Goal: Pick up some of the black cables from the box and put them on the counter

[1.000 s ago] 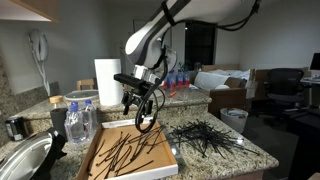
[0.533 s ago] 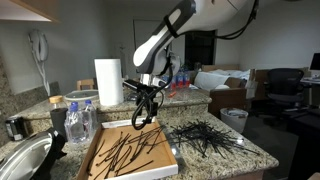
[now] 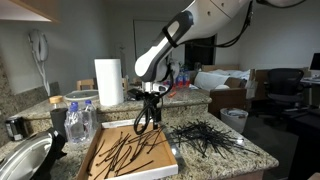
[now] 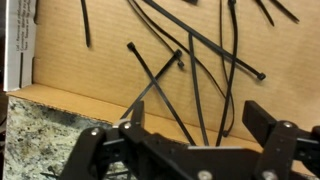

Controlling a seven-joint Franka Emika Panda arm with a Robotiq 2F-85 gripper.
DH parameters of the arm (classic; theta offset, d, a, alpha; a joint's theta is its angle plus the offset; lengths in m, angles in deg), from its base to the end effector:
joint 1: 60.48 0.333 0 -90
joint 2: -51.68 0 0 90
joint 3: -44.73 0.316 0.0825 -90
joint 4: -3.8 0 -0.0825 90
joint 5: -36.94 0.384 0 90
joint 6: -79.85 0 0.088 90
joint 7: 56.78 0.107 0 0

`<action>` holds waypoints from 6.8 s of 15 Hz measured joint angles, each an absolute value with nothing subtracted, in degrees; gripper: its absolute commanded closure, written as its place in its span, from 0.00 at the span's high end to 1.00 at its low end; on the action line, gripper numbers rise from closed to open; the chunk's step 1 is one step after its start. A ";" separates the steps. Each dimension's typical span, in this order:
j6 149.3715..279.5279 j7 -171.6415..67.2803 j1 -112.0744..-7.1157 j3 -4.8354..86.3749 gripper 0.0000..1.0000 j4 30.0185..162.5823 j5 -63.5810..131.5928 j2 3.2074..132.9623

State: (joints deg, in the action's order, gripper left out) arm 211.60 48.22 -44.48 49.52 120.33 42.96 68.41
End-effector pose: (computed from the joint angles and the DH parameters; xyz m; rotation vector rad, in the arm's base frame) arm 0.5526 0.2108 0.3002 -2.2316 2.1725 0.1594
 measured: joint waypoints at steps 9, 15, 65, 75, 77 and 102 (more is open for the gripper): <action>219.57 50.35 -43.93 48.49 1.00 120.33 31.86 71.58; 219.37 44.82 -44.81 50.57 1.00 120.36 40.87 71.86; 212.01 40.56 -45.77 49.87 0.00 121.22 42.81 66.59; 220.61 44.14 -54.09 46.25 0.00 144.53 50.58 47.12; 223.12 43.88 -56.71 44.62 0.00 148.98 53.75 44.36; 234.06 17.95 -62.33 41.14 1.00 153.71 85.30 45.33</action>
State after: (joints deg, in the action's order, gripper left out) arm 234.06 17.95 -62.33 41.14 153.71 85.30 45.33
